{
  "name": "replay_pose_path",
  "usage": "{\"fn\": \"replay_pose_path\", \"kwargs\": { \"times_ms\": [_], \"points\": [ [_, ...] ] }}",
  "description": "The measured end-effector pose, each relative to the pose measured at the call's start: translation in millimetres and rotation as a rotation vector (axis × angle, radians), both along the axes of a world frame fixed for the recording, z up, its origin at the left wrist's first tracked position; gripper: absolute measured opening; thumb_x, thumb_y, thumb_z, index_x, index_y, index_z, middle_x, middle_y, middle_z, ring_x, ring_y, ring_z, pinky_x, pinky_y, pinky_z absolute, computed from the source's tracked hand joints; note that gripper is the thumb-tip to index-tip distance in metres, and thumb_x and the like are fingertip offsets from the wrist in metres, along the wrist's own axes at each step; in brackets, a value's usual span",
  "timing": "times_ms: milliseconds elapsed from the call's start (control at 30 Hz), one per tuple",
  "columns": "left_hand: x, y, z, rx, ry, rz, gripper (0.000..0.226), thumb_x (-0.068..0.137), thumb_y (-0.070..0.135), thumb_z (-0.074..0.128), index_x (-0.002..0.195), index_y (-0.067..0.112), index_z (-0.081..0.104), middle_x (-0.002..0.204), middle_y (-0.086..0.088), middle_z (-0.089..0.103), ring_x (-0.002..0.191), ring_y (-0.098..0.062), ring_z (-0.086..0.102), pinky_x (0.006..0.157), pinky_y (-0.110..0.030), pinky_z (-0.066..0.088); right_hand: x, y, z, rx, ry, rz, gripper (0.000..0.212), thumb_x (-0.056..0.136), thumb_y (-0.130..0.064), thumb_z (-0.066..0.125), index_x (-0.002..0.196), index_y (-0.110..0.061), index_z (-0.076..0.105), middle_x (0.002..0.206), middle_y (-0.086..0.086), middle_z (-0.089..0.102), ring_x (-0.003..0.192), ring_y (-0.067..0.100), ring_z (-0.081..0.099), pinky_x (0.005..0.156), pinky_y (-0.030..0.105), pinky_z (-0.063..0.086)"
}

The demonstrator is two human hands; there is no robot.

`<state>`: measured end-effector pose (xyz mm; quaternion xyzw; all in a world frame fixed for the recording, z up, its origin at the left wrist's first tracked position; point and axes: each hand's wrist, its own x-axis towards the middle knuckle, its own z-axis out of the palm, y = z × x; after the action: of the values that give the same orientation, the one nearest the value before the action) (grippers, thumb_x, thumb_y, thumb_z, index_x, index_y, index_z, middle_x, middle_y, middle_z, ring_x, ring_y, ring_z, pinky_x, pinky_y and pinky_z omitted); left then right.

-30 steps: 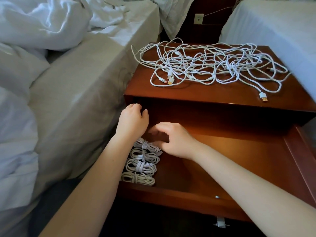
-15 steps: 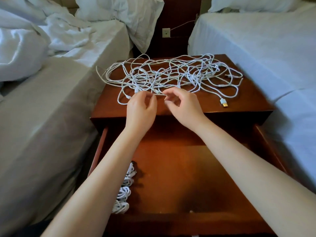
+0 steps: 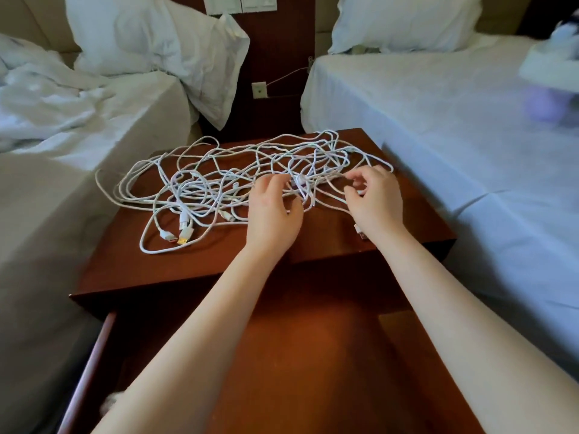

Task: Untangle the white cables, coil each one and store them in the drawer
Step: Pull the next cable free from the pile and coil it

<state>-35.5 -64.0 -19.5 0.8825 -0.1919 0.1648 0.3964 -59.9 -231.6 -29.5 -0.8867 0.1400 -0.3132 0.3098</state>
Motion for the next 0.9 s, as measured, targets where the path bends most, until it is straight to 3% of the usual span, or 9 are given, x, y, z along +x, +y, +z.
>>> {"fn": "replay_pose_path", "kwargs": {
  "times_ms": [167,300,367,500,633,767,900],
  "points": [
    [14.4,-25.1,-2.8,0.312,0.046,-0.121,0.054,0.094,0.022,0.053,0.145,0.019,0.036,0.157,-0.004,0.023,0.144,-0.028,0.014,0.116,-0.041,0.017,8.6,-7.9,-0.3,-0.032,0.175,0.082,0.026,0.086,-0.037,0.068,0.109,-0.024,0.067,0.112,-0.003,0.06,0.106,0.016,0.056,0.085,0.037,0.052],
    [17.1,-29.2,-6.0,0.341,0.028,-0.095,0.048,0.095,0.015,0.049,0.142,0.014,0.042,0.148,-0.005,0.036,0.137,-0.025,0.026,0.113,-0.034,0.021,8.6,-6.8,-2.1,-0.157,0.228,0.059,0.006,0.092,-0.025,0.062,0.095,-0.023,0.066,0.1,-0.007,0.057,0.097,0.017,0.058,0.083,0.036,0.048],
    [16.5,-25.9,-8.0,0.35,0.03,-0.084,0.047,0.094,0.012,0.047,0.141,0.012,0.044,0.144,-0.005,0.04,0.134,-0.024,0.03,0.111,-0.034,0.026,8.2,-7.8,-2.8,-0.146,0.231,0.054,0.007,0.093,-0.02,0.058,0.093,-0.022,0.064,0.096,-0.008,0.053,0.095,0.018,0.058,0.082,0.036,0.048],
    [13.6,-16.3,-13.3,0.298,-0.012,0.0,0.038,0.094,0.016,0.05,0.131,0.008,0.054,0.131,-0.006,0.052,0.124,-0.023,0.041,0.1,-0.029,0.034,5.6,-7.9,-3.1,-0.185,0.248,0.083,0.011,0.092,-0.033,0.061,0.099,-0.025,0.063,0.094,-0.011,0.049,0.096,0.014,0.055,0.084,0.036,0.048],
    [16.2,-13.3,-12.1,0.285,-0.016,0.108,0.033,0.094,0.028,0.052,0.117,0.007,0.062,0.12,-0.007,0.056,0.117,-0.025,0.044,0.094,-0.028,0.034,3.1,-7.9,-3.5,-0.192,0.229,0.091,0.009,0.091,-0.034,0.063,0.093,-0.026,0.063,0.091,-0.01,0.05,0.092,0.012,0.053,0.074,0.029,0.045],
    [23.6,-17.8,-4.2,0.208,-0.073,0.153,0.031,0.092,0.033,0.054,0.114,0.013,0.065,0.131,-0.005,0.051,0.126,-0.027,0.036,0.097,-0.036,0.034,1.4,-7.7,-1.1,-0.169,0.251,0.133,0.005,0.089,-0.028,0.062,0.085,-0.027,0.06,0.087,-0.01,0.051,0.089,0.013,0.051,0.069,0.027,0.04],
    [42.8,-38.2,11.1,0.437,-0.111,0.027,0.039,0.096,0.031,0.048,0.134,0.025,0.052,0.15,-0.001,0.033,0.139,-0.026,0.019,0.108,-0.049,0.024,0.7,-10.4,1.4,-0.153,0.278,0.164,0.003,0.089,-0.028,0.062,0.086,-0.026,0.062,0.084,-0.011,0.049,0.084,0.011,0.05,0.059,0.022,0.036]
  ]
}}
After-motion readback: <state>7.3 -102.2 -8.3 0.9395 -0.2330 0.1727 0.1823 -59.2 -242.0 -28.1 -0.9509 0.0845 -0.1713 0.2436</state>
